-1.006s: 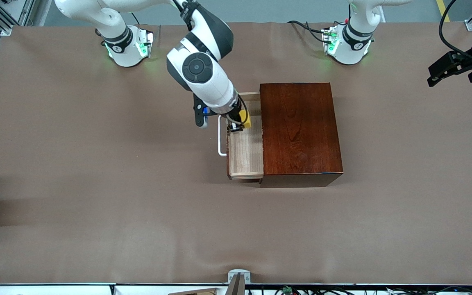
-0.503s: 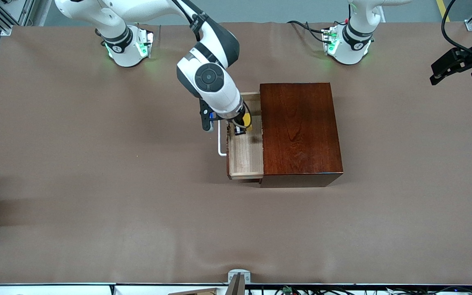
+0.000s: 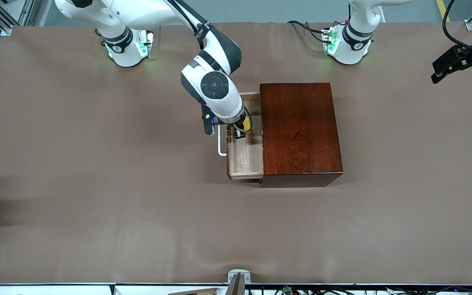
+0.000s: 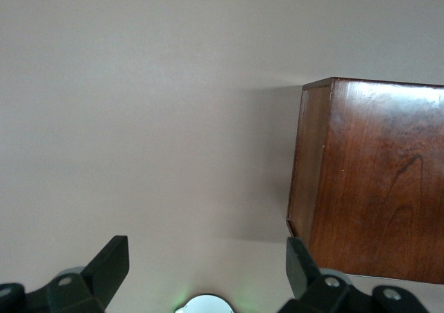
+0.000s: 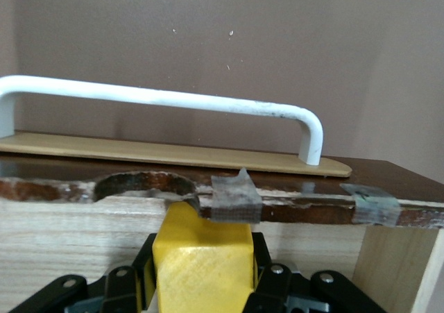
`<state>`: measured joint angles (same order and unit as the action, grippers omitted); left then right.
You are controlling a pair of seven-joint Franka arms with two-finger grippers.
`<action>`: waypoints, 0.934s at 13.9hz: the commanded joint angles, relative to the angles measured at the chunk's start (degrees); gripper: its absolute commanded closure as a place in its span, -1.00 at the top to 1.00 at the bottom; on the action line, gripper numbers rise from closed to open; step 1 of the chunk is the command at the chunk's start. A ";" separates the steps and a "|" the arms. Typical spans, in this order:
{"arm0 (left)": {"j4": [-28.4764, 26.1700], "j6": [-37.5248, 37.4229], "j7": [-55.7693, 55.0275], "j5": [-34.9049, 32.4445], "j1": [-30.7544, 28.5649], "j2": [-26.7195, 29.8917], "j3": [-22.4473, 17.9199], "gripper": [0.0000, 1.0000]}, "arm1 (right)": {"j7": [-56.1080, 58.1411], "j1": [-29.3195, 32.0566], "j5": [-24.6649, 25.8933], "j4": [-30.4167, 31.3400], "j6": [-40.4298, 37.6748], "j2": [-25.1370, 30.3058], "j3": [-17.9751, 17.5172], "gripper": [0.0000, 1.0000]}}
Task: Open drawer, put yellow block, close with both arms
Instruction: 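Lower the cube into the drawer and open the right gripper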
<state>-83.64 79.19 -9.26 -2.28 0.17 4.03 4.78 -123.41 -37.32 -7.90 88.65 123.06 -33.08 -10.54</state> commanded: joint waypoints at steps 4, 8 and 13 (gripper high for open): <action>-0.03 -0.70 -1.73 0.61 -0.26 1.68 1.90 1.00 | -1.22 0.05 1.40 -5.15 -2.64 -0.14 0.69 1.00; -0.03 -0.70 -3.48 0.61 -0.09 1.69 4.09 1.00 | -0.52 4.17 1.05 -12.61 -15.02 0.21 0.43 1.00; 0.76 0.00 -11.30 0.78 0.35 -1.29 12.33 1.00 | 4.38 7.86 1.05 -13.59 -16.53 3.97 0.52 1.00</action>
<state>-83.67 79.18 -18.20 -2.23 0.48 4.24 13.60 -121.97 -31.84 -7.36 75.03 108.54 -32.37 -9.22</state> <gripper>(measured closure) 0.000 0.000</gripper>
